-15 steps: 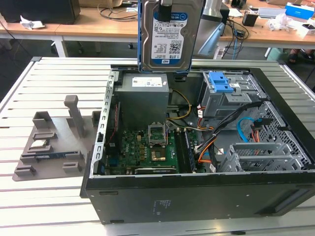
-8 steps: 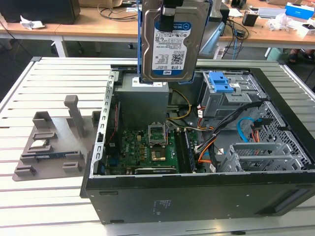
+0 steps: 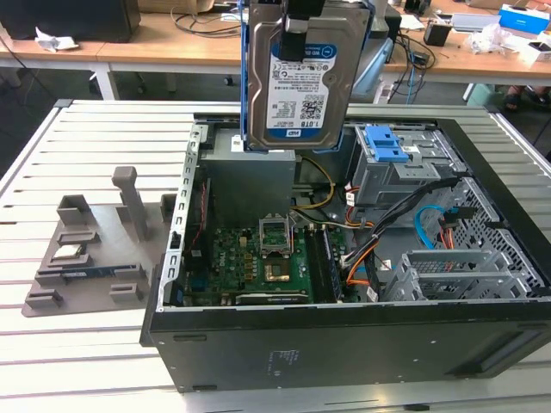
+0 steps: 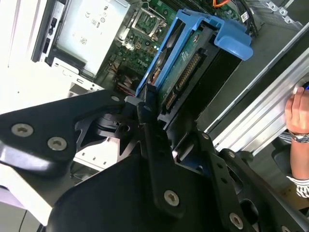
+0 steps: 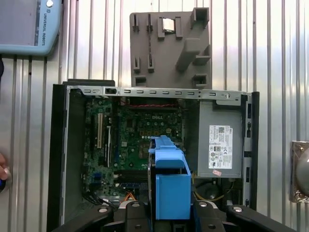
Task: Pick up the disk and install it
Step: 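Pick up the disk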
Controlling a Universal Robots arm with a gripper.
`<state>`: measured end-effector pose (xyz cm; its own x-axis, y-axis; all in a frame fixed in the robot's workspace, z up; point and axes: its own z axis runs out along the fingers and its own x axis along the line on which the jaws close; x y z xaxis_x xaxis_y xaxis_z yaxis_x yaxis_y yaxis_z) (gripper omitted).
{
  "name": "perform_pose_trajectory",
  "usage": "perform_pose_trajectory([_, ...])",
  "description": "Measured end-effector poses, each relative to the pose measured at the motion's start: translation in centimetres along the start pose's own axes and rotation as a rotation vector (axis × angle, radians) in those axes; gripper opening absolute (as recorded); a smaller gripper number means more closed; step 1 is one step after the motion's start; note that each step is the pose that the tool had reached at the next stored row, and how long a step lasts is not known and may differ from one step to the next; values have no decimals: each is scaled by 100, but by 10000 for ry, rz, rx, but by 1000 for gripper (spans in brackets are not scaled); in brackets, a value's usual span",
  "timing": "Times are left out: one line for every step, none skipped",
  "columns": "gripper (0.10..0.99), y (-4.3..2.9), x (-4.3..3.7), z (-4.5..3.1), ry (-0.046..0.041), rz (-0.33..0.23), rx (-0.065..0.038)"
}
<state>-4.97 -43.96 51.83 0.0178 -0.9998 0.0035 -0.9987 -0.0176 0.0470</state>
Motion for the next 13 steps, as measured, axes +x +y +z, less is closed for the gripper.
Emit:
perform_pose_trajectory([365, 1, 21, 2, 0, 0, 0])
perform_pose_trajectory([365, 1, 33, 2, 0, 0, 0])
perform_pose_trajectory([365, 1, 49, 3, 0, 0, 0])
perform_pose_trajectory([365, 1, 70, 5, 0, 0, 0])
perform_pose_trajectory([365, 1, 85, 6, 0, 0, 0])
perform_pose_trajectory([365, 2, 99, 7, 0, 0, 0])
perform_pose_trajectory([365, 2, 116, 8, 0, 0, 0])
perform_pose_trajectory([365, 2, 129, 9, 1, 0, 0])
perform_pose_trajectory([365, 2, 164, 11, 0, 0, 0])
perform_pose_trajectory([365, 3, 191, 12, 1, 0, 0])
perform_pose_trajectory([365, 3, 209, 13, 0, 0, 0])
perform_pose_trajectory([365, 3, 224, 15, 0, 0, 0])
perform_pose_trajectory([365, 4, 254, 17, 0, 1, 0])
